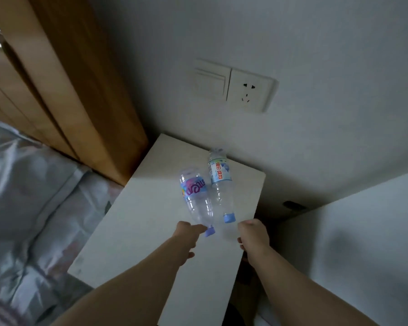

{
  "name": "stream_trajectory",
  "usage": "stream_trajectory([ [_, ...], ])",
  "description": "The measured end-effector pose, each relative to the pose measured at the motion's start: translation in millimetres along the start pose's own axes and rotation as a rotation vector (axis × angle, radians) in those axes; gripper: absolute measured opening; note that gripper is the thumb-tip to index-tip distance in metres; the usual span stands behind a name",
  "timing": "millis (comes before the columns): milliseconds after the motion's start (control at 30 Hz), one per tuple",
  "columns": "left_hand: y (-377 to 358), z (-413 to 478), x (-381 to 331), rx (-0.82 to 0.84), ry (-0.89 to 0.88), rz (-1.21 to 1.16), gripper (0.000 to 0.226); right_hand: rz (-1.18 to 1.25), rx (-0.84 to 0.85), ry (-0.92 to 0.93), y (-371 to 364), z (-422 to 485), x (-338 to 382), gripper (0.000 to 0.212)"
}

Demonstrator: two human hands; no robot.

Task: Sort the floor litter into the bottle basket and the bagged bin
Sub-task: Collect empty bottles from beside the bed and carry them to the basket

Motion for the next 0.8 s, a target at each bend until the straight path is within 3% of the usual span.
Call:
stream_trajectory([
  [67,-9.7,12.3,5.1,-0.012,0.038,-0.055,0.069,-0.027,0.034,0.034,-0.3,14.0,6.5,0.003],
  [133,-17.1,21.9,9.7,-0.023,0.062,-0.105,0.065,-0.021,0.083,0.026,-6.1,25.8,5.4,0.006],
  [233,-29.6,35.5,12.6,-0.004,0.113,-0.213,0.030,0.013,0.145,-0.015,-21.2,42.4,3.8,0.034],
  [300,-36.6,42.3,10.7,0.020,0.122,-0.291,0.027,0.033,0.179,-0.026,-32.3,50.2,6.4,0.056],
  [367,-40.7,49.4,7.1,0.040,0.111,-0.361,0.037,0.024,0.185,-0.030,-42.9,58.3,9.9,0.064],
  [433,-38.7,58.3,8.6,0.044,0.127,-0.408,0.039,0.007,0.201,-0.026,-52.7,62.5,16.8,0.049],
  [500,-31.0,64.4,14.0,0.030,0.161,-0.425,0.015,-0.020,0.218,-0.011,-58.2,59.5,25.5,0.011],
  [533,-27.8,64.0,15.5,0.021,0.173,-0.425,0.006,-0.028,0.227,-0.006,-59.6,57.7,27.6,0.015],
  [600,-17.7,64.3,17.8,0.030,0.181,-0.413,0.014,-0.053,0.263,0.001,-68.6,49.4,32.6,0.027],
  [800,-5.5,63.1,17.9,0.122,0.203,-0.471,0.014,-0.056,0.313,-0.046,-94.4,16.5,28.3,0.021],
])
Point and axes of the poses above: each hand's wrist, its own z-axis towards the middle knuckle, its own y-axis out of the back of the hand, x = y × z, the point moved 7 cm from there along z, towards the middle knuckle, and after that the axes turned 7 degrees about -z, right-handed, at the moved point
